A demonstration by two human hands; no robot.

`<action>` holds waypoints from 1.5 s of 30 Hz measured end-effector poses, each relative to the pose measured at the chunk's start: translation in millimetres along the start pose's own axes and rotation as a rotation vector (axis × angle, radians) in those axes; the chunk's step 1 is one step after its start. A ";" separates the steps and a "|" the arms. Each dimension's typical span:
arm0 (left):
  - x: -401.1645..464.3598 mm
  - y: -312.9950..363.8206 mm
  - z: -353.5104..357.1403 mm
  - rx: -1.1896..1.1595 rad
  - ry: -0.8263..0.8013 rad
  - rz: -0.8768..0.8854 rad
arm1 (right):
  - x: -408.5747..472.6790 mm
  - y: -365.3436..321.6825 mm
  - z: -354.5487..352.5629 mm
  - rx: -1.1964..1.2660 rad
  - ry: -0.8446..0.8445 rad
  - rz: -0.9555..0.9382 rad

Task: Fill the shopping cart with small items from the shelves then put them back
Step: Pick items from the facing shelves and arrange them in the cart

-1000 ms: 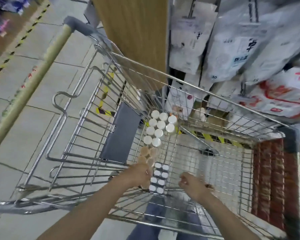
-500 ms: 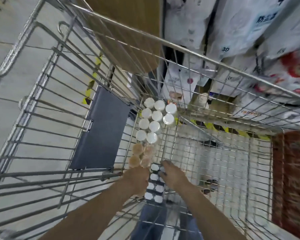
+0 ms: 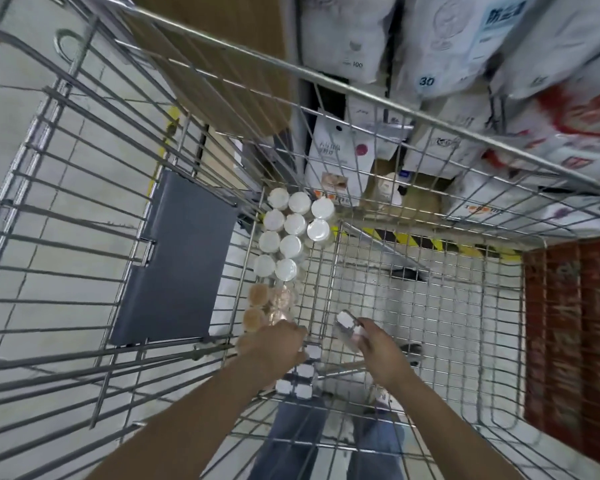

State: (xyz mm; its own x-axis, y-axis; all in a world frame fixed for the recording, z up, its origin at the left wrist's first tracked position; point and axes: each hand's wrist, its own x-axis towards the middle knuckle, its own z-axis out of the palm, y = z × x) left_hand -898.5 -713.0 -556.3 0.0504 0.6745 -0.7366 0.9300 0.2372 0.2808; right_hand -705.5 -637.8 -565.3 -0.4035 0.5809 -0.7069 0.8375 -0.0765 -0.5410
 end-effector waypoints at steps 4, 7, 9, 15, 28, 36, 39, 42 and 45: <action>4.3 9.6 4.8 0.090 -0.024 -0.001 | -9.5 7.6 -8.9 0.061 0.010 0.034; 7.0 15.6 -1.8 0.133 -0.031 -0.008 | -14.3 7.1 -14.6 0.092 0.020 0.034; 7.3 19.1 -8.1 0.199 -0.075 0.021 | -18.1 4.5 -17.8 0.116 0.036 0.035; 0.0 24.8 -20.6 0.608 -0.036 0.140 | -25.1 6.4 -25.0 0.206 0.115 0.063; -40.9 63.7 -78.1 -0.095 0.562 0.030 | -93.9 -11.1 -79.3 0.453 0.507 0.073; -126.1 138.9 -154.8 -0.810 0.568 0.193 | -211.5 -35.1 -134.4 0.771 0.839 -0.043; -158.6 180.5 -183.9 -0.954 0.509 0.250 | -259.2 -31.0 -158.3 1.008 0.915 -0.068; -185.7 233.6 -207.1 -1.024 0.471 0.294 | -310.0 -20.0 -184.9 1.159 0.974 -0.072; -207.3 296.2 -220.3 -1.086 0.484 0.330 | -362.4 2.8 -212.2 1.206 1.041 -0.081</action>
State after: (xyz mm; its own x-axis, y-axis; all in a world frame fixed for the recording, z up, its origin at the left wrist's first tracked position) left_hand -713.7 -628.5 -184.9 -0.1295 0.9467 -0.2950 0.1023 0.3087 0.9456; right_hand -478.8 -676.6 -214.0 0.4095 0.8516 -0.3273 -0.1451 -0.2935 -0.9449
